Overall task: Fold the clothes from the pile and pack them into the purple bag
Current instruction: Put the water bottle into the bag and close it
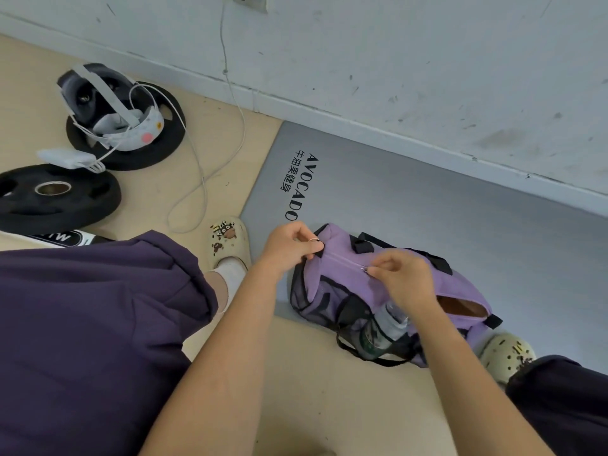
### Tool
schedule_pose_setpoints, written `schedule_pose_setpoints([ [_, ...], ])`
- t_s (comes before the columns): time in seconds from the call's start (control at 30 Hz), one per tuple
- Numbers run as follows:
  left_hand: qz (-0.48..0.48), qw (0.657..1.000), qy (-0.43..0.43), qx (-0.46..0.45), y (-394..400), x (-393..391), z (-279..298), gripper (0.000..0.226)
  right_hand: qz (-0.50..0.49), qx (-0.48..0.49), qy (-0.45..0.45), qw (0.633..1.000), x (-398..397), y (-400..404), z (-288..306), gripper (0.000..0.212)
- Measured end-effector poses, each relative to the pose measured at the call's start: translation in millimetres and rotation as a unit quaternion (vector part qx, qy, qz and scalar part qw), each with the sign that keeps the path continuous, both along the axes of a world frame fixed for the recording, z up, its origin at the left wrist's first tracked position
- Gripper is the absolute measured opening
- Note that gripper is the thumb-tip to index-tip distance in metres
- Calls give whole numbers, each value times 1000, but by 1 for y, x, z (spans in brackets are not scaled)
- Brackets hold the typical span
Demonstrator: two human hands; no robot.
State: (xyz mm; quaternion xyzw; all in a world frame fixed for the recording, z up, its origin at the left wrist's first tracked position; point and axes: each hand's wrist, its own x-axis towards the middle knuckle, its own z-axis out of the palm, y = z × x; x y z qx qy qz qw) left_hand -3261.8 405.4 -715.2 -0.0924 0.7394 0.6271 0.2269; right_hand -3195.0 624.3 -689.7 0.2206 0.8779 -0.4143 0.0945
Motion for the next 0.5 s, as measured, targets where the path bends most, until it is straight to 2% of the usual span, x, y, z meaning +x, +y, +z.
schedule_pose_setpoints([
  [0.07, 25, 997, 29, -65, 6, -4, 2, 21, -42, 9, -8, 999, 13, 29, 3, 18],
  [0.1, 21, 991, 43, -128, 9, -6, 4, 18, -66, 2, -7, 998, 18, 40, 4, 16],
  [0.17, -28, 946, 104, -305, 22, -3, 9, 12, -106, -24, -4, 994, 26, 52, 2, 12],
  [0.2, -61, 914, 160, -366, 33, 0, 14, 8, -125, -45, -3, 991, 28, 53, 0, 11],
  [0.23, -91, 891, 222, -384, 48, 5, 19, 8, -143, -71, -2, 987, 29, 53, -2, 11],
  [0.3, -174, 877, 293, -340, 82, 16, 28, 19, -175, -123, 6, 977, 29, 49, -6, 11],
  [0.33, -228, 876, 285, -314, 98, 24, 28, 28, -182, -141, 12, 973, 29, 48, -8, 11],
  [0.43, -351, 877, 154, -288, 121, 49, 6, 50, -170, -178, 30, 969, 31, 46, -10, 13],
  [0.5, -335, 896, 118, -266, 117, 62, -13, 46, -160, -185, 28, 969, 34, 48, -11, 13],
])
